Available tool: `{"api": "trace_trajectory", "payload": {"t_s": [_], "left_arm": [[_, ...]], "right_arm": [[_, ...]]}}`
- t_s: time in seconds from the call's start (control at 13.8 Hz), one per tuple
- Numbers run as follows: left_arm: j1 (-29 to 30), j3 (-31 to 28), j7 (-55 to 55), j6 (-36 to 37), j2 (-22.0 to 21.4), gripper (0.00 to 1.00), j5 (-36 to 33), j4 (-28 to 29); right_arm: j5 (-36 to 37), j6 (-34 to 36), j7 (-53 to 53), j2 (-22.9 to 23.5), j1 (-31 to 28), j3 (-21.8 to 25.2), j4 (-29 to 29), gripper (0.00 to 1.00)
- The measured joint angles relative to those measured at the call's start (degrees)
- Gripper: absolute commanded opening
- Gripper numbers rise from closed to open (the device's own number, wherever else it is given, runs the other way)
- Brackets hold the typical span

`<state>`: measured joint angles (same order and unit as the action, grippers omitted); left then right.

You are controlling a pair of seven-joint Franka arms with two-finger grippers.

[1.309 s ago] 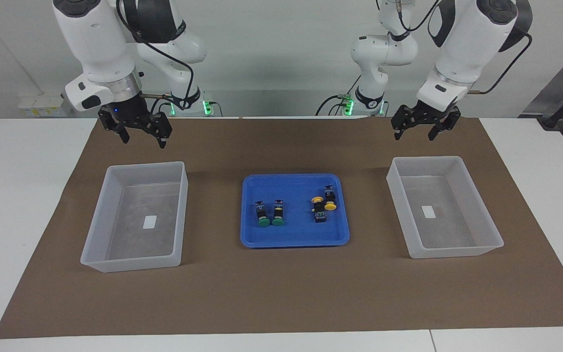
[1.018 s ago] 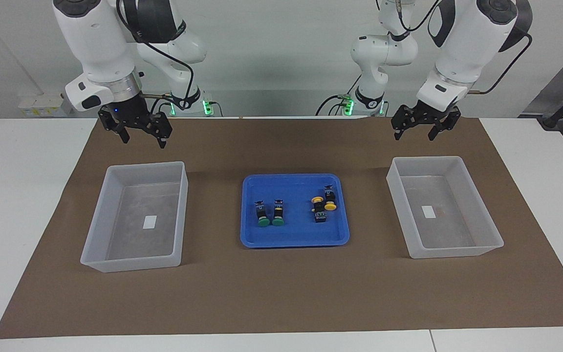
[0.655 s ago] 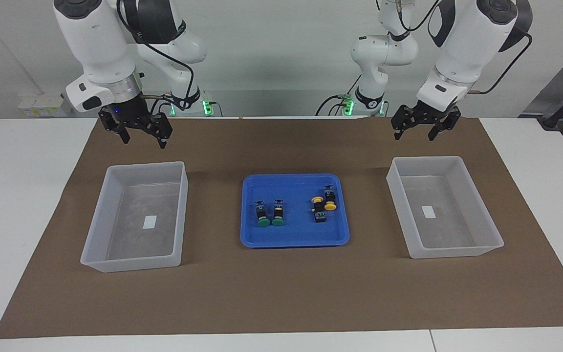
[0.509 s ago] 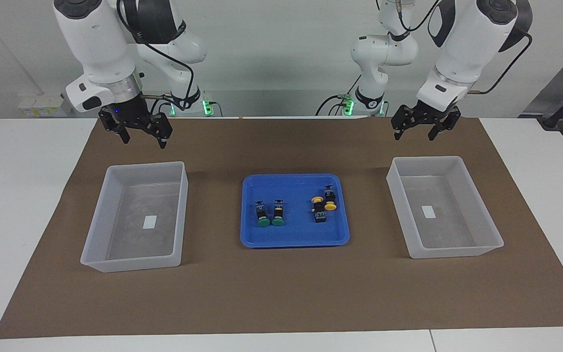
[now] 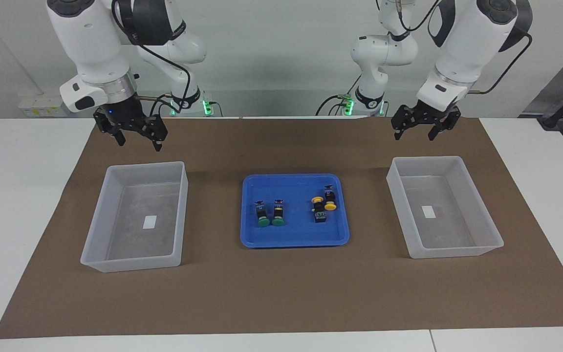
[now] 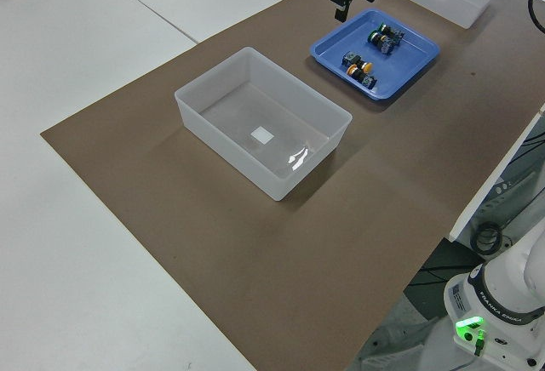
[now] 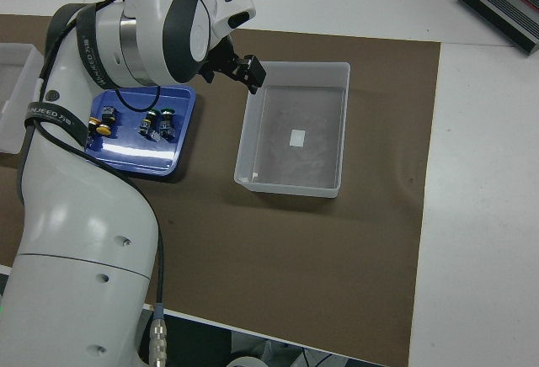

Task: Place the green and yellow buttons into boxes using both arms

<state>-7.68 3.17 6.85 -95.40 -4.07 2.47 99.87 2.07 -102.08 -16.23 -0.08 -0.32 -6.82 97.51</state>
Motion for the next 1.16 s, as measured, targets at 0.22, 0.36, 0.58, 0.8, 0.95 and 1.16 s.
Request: {"api": "trace_trajectory", "payload": {"t_s": [0.22, 0.36, 0.58, 0.8, 0.95, 1.16], "left_arm": [[0.0, 0.0, 0.0, 0.0, 0.0, 1.00, 0.0, 0.0], [0.0, 0.0, 0.0, 0.0, 0.0, 1.00, 0.0, 0.0], [0.0, 0.0, 0.0, 0.0, 0.0, 1.00, 0.0, 0.0], [0.0, 0.0, 0.0, 0.0, 0.0, 1.00, 0.0, 0.0], [0.0, 0.0, 0.0, 0.0, 0.0, 1.00, 0.0, 0.0], [0.0, 0.0, 0.0, 0.2, 0.0, 1.00, 0.0, 0.0]], "right_arm": [[-0.4, -6.1, -0.1, 0.9, 3.6, -0.2, 2.4, 1.00], [-0.8, -10.2, -0.9, 1.9, 5.6, -0.2, 3.8, 1.00], [-0.9, -15.9, -3.7, 4.9, 8.2, -0.2, 4.6, 1.00], [-0.9, -23.9, -8.4, 10.9, 12.7, -0.3, 4.9, 1.00], [-0.9, -28.6, -9.5, 14.8, 14.9, -0.3, 4.9, 1.00], [-0.9, -33.1, -11.6, 18.6, 18.2, -0.3, 4.9, 1.00]]}}
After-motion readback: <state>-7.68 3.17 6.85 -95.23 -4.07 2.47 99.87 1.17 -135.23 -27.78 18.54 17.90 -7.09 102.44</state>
